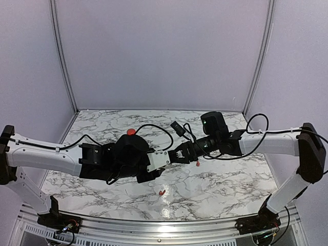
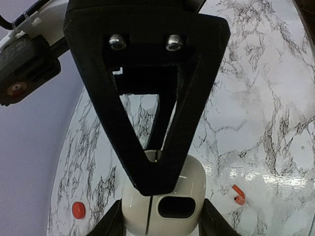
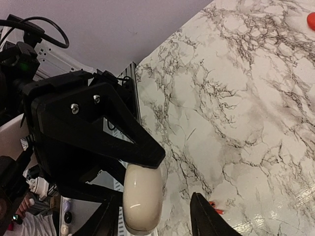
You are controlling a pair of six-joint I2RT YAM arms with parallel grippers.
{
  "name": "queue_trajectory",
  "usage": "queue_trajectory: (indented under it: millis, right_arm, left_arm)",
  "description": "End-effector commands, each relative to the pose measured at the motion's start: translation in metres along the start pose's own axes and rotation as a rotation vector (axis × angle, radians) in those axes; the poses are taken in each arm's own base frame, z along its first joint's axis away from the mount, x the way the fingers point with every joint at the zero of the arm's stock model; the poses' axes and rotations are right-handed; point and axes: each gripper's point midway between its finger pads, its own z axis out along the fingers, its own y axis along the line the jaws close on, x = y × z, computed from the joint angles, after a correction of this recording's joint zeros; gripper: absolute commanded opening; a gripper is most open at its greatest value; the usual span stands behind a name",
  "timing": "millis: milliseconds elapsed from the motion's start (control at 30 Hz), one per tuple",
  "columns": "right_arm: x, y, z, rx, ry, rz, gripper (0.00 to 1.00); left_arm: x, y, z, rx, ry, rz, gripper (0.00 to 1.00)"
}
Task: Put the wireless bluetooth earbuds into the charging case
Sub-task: Pass from the left arm to the right
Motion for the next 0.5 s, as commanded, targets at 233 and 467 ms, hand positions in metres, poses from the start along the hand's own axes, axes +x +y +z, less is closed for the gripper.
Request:
queue_trajectory:
  millis: [233,467]
  right_arm:
    - [0.0,0.014,0.01,-0.053,0.046,-0.021,0.31]
    - [-0.004,0.02,0.008,-0.067,0.033,-0.044,0.12]
  left_arm:
    - [-0.005,0.005,-0.004,-0.041,-0.015,0.056,0.31]
    - [-0.002,0.016,-0.007,-0.1,0.003,0.03,0.49]
